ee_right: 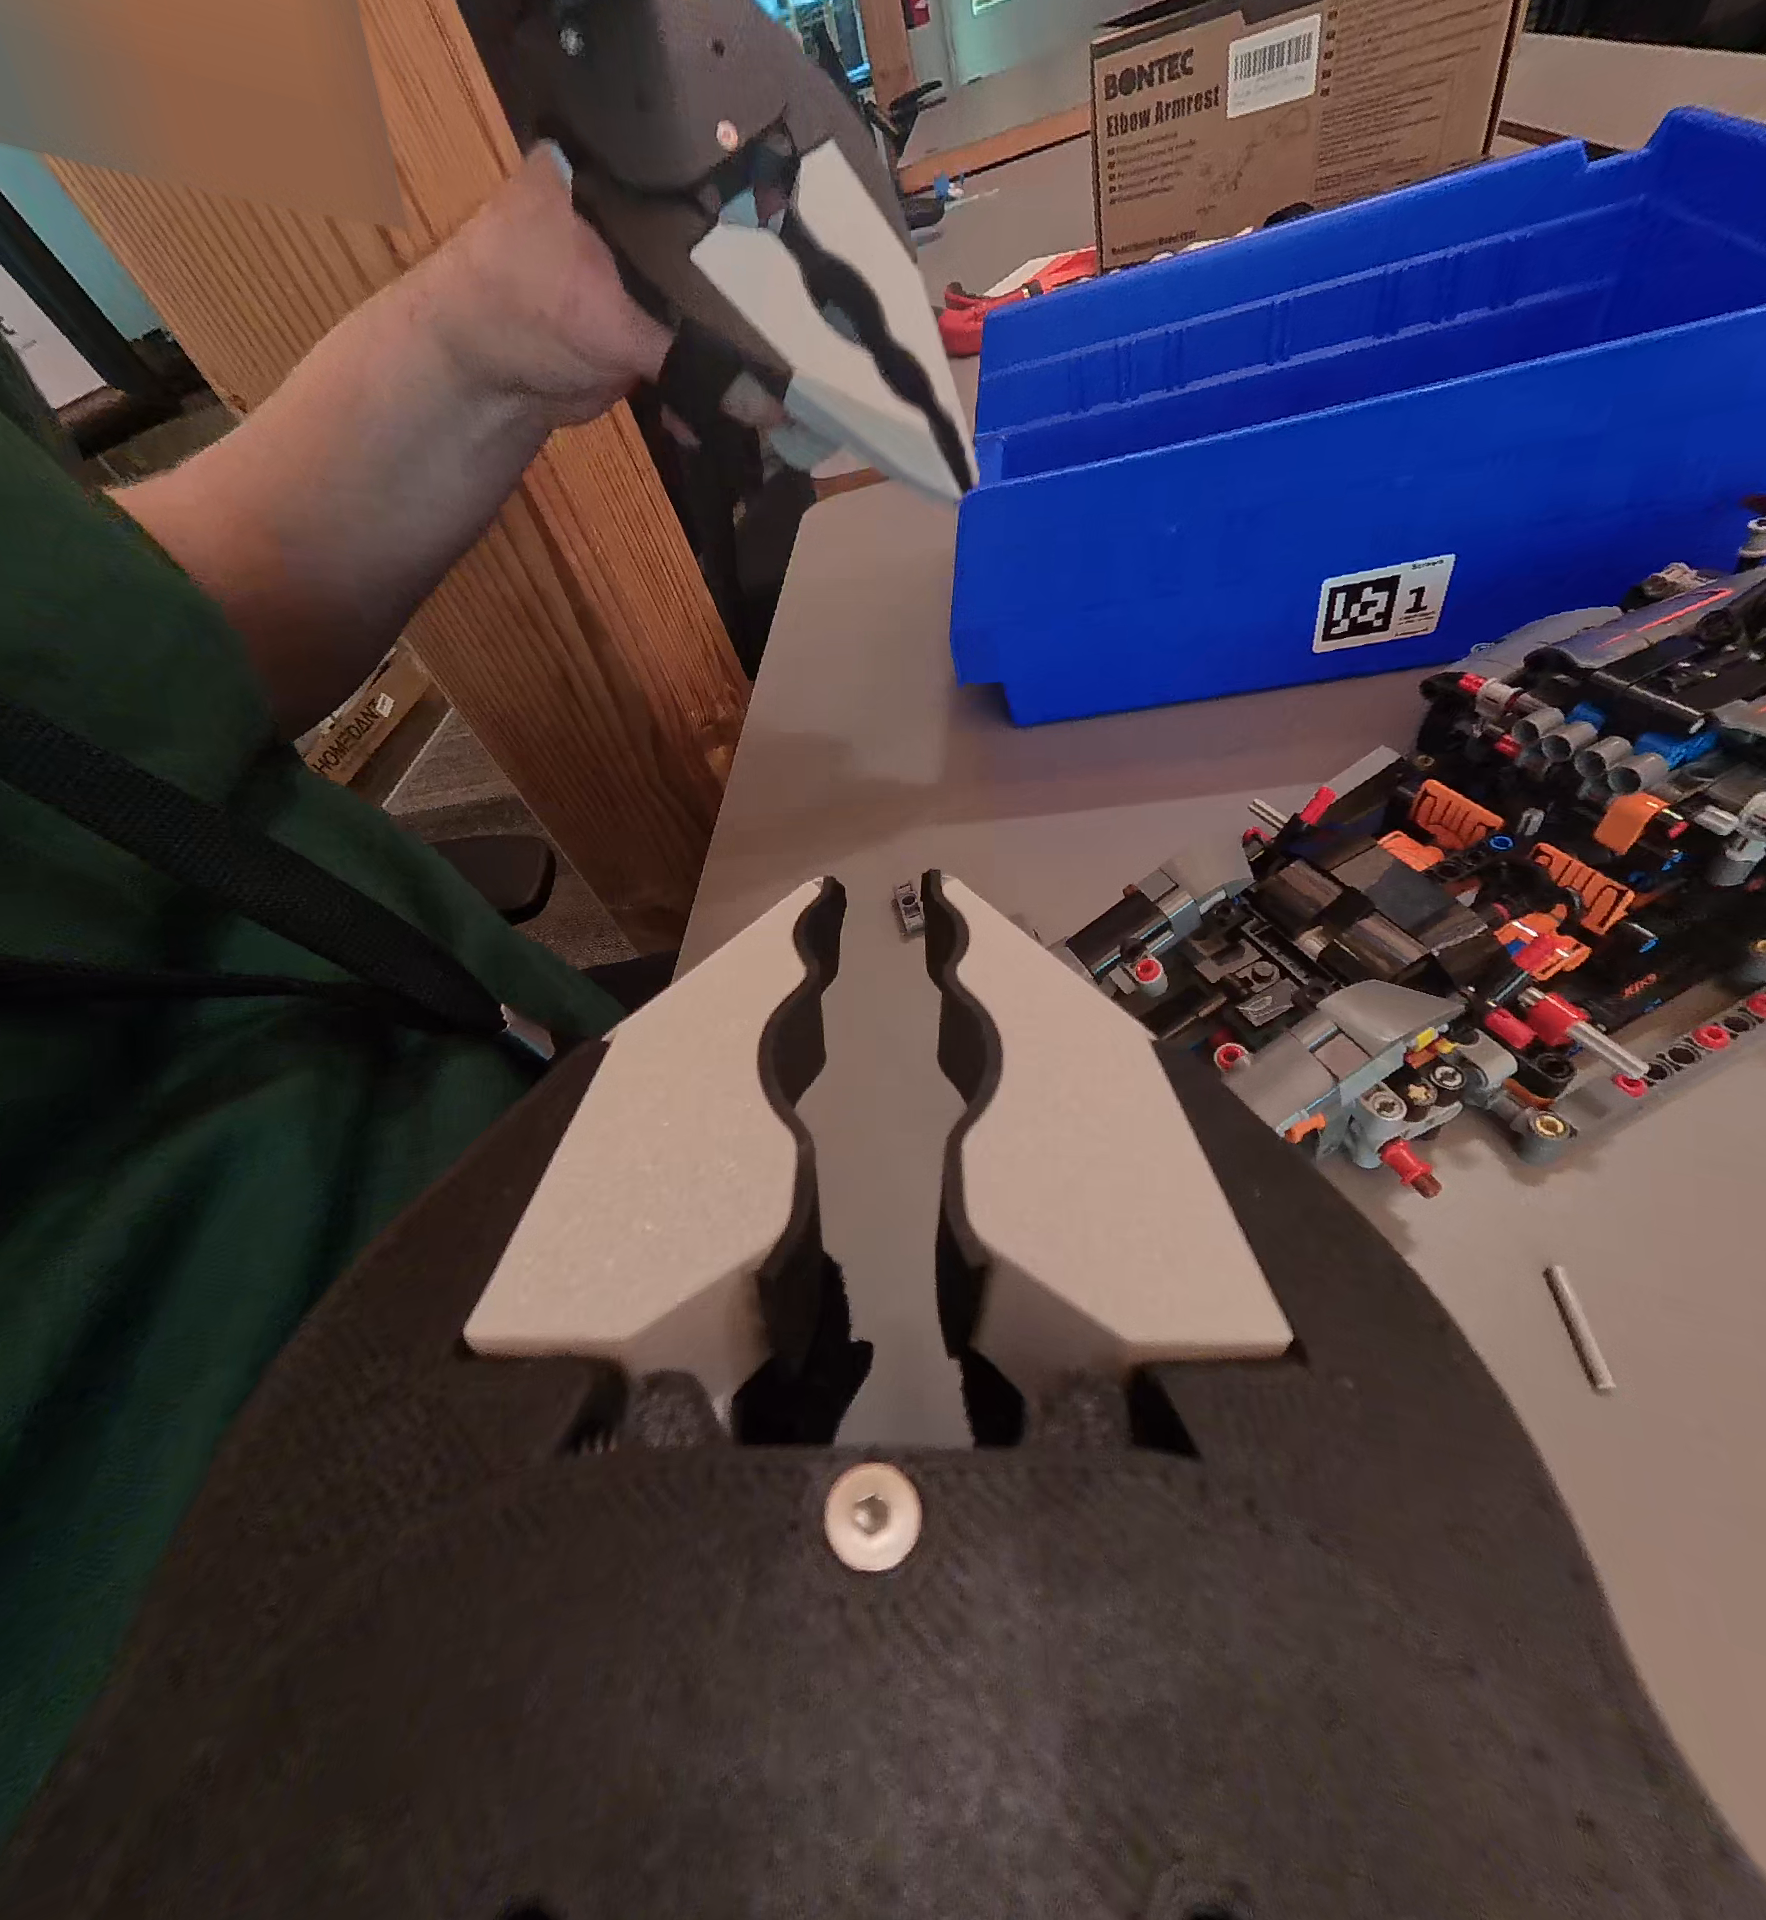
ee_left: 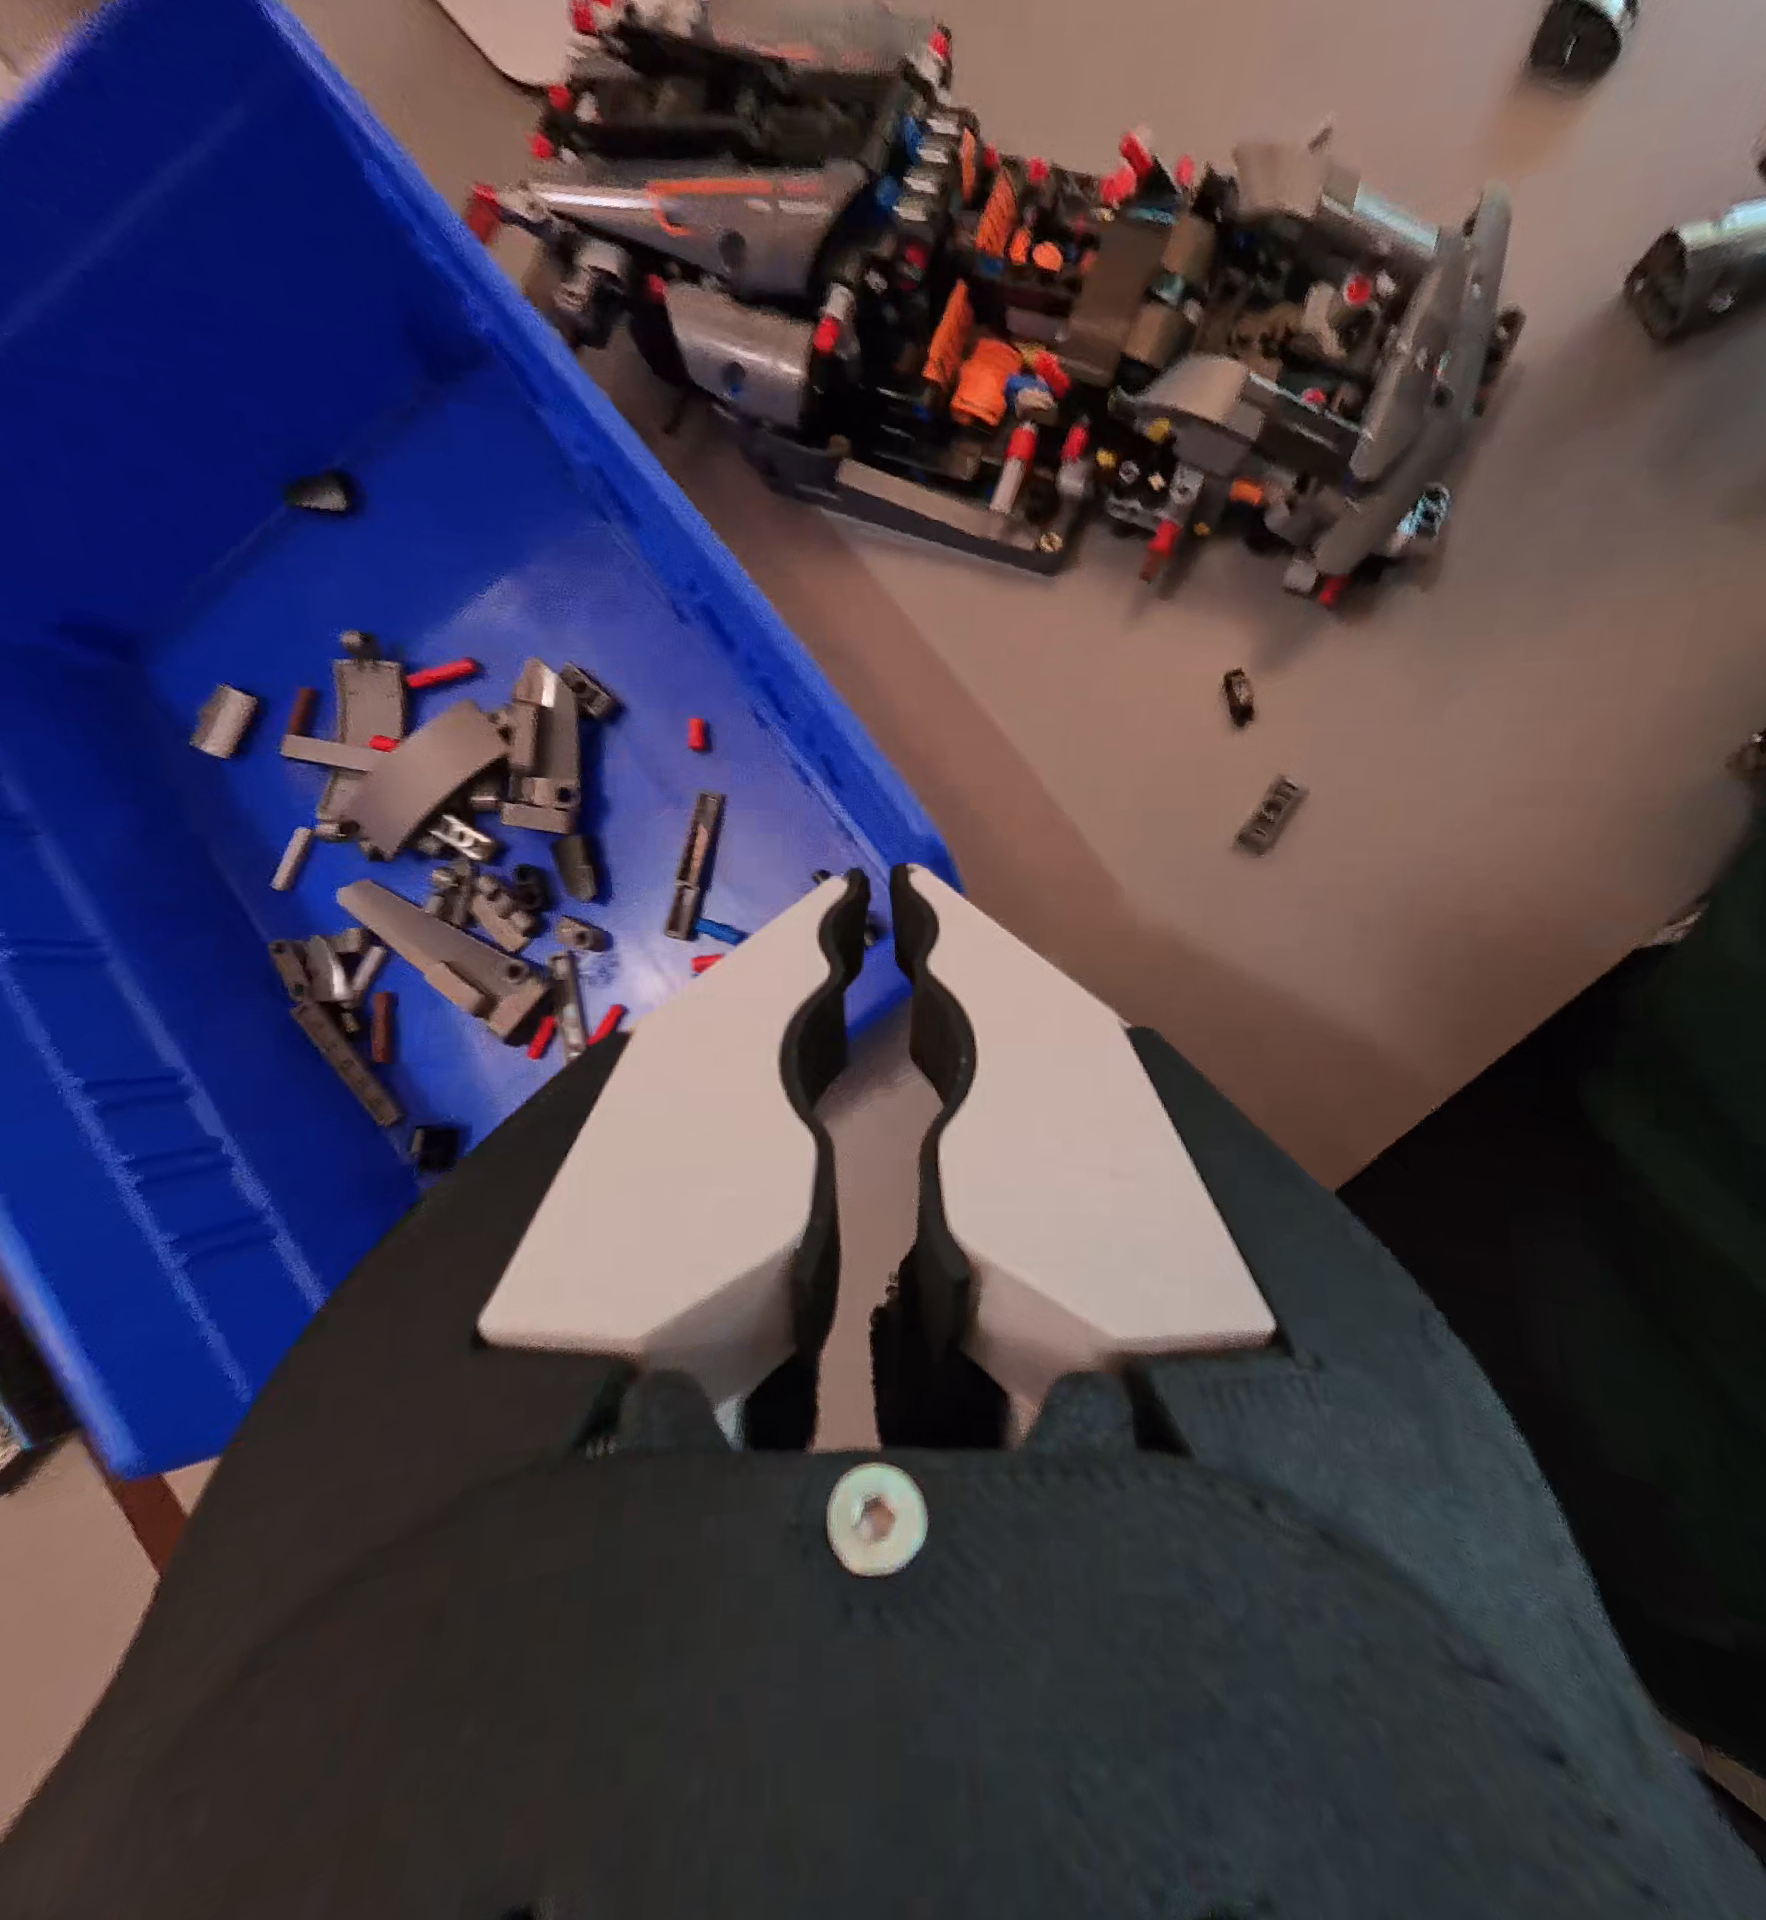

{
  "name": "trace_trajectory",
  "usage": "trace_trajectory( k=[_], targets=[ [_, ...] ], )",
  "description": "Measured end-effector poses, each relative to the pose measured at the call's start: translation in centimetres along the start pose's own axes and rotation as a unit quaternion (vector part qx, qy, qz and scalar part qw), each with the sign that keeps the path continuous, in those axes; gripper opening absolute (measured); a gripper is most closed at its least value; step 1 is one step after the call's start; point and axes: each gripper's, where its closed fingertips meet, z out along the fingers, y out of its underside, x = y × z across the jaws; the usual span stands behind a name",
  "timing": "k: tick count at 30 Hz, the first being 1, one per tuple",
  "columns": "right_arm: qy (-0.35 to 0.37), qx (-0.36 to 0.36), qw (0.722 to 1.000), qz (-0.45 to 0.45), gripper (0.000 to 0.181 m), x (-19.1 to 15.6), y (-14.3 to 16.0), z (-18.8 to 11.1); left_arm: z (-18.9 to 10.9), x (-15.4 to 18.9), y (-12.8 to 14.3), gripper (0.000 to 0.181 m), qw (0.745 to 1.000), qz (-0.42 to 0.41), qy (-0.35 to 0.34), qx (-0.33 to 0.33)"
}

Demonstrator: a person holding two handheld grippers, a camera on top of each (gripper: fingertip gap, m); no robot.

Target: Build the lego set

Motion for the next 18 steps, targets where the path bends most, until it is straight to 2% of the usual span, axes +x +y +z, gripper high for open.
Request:
trace_trajectory(
  k=[3, 5, 10, 13, 18],
  targets=[
    [0.001, 0.002, 1.0, 0.0, 0.014, 0.0, -0.1, -0.2, -0.7, -3.2, -1.0, 0.004, 0.999, -0.027, -0.027, 0.029],
    [-0.001, 0.005, 1.0, 0.002, 0.014, 0.0, -0.1, -0.2, 0.1, -5.7, -1.2, 0.008, 0.997, -0.055, -0.051, 0.032],
    [-0.004, 0.004, 1.0, -0.002, 0.015, 0.0, -0.2, 0.0, 5.8, -11.1, 0.5, 0.016, 0.989, -0.122, -0.08, -0.03],
    [0.001, 0.006, 1.0, -0.002, 0.014, 0.1, -0.3, -0.4, 8.6, -12.2, 1.8, 0.019, 0.983, -0.163, -0.068, -0.053],
    [0.008, 0.013, 1.0, 0.01, 0.014, 1.0, -0.1, -1.2, 10.2, -13.5, 3.7, 0.019, 0.975, -0.173, -0.1, -0.098]
  ],
)
